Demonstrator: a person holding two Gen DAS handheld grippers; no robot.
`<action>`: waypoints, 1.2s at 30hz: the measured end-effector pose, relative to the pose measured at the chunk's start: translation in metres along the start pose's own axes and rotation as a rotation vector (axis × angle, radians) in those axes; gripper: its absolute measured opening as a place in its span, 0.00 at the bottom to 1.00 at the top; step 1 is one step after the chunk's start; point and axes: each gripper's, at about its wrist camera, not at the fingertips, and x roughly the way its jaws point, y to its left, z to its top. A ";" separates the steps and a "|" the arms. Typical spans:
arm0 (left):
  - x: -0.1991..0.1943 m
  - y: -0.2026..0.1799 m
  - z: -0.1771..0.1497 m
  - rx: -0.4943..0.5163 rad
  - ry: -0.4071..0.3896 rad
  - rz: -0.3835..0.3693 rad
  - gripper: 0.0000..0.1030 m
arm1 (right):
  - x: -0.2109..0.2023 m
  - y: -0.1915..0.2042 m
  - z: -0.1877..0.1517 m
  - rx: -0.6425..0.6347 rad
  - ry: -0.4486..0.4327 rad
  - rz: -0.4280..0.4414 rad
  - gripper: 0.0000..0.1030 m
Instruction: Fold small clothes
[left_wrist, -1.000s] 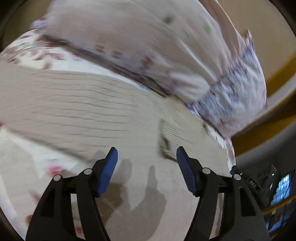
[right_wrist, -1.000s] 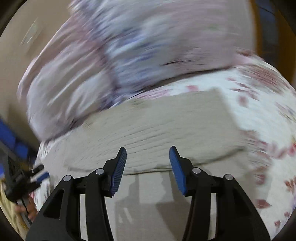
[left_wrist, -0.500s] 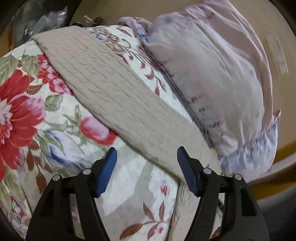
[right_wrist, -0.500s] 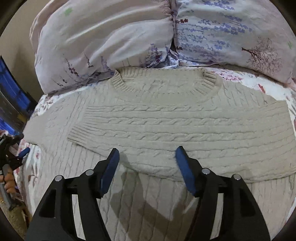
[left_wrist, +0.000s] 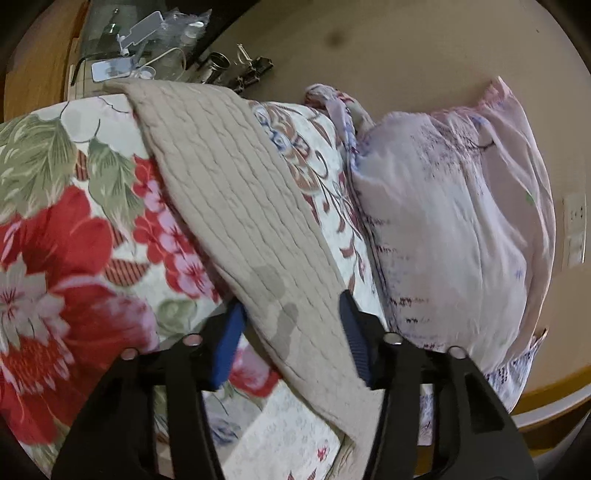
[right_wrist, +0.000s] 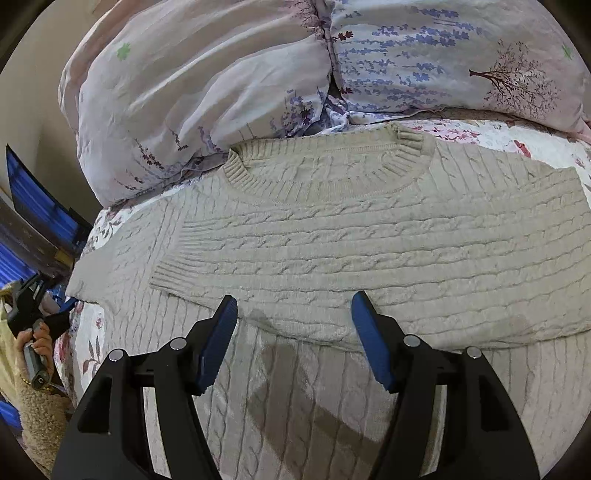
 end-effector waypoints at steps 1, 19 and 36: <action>0.002 0.001 0.002 0.006 -0.002 0.013 0.28 | 0.000 0.000 0.000 0.002 -0.001 0.002 0.64; 0.023 -0.168 -0.129 0.379 0.169 -0.372 0.05 | -0.034 -0.041 -0.008 0.105 -0.072 -0.018 0.70; 0.111 -0.178 -0.280 0.527 0.498 -0.319 0.54 | -0.066 -0.057 -0.005 0.070 -0.144 0.004 0.73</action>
